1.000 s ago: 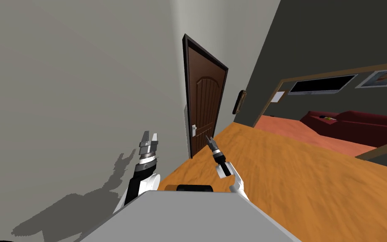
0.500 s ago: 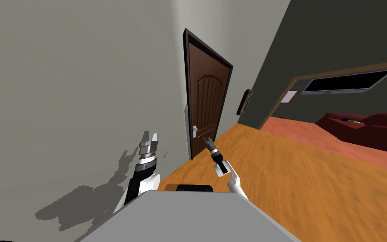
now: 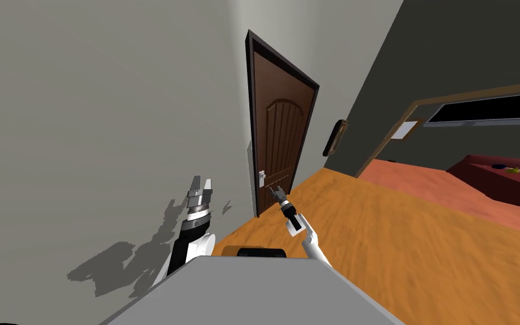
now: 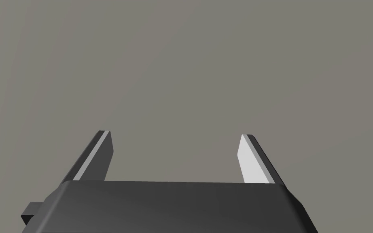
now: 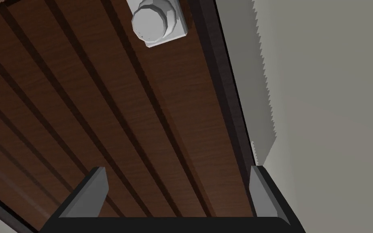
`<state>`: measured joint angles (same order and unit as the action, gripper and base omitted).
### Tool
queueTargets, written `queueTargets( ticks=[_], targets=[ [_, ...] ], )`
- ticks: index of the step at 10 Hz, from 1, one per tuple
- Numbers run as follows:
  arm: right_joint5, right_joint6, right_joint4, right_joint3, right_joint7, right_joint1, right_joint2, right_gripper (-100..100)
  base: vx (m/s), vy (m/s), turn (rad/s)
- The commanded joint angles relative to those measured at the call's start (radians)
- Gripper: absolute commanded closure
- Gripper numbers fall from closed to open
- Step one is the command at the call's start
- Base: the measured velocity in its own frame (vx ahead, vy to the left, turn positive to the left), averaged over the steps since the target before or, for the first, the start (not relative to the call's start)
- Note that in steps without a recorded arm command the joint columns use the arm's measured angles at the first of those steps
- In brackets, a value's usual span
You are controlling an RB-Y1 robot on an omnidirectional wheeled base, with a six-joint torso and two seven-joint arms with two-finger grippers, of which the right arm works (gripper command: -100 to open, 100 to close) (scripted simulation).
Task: Pull the door open
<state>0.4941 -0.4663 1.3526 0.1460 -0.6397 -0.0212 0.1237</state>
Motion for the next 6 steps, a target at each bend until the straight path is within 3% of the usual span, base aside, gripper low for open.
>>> queueTargets(
  ticks=[1,6],
  targets=[
    [0.030,0.015,-0.031,0.016,-0.041,-0.020,0.013,-100,0.145,-0.090,0.170],
    [0.087,0.024,-0.129,0.036,-0.125,-0.075,0.018,-100,0.102,-0.085,0.097]
  ],
)
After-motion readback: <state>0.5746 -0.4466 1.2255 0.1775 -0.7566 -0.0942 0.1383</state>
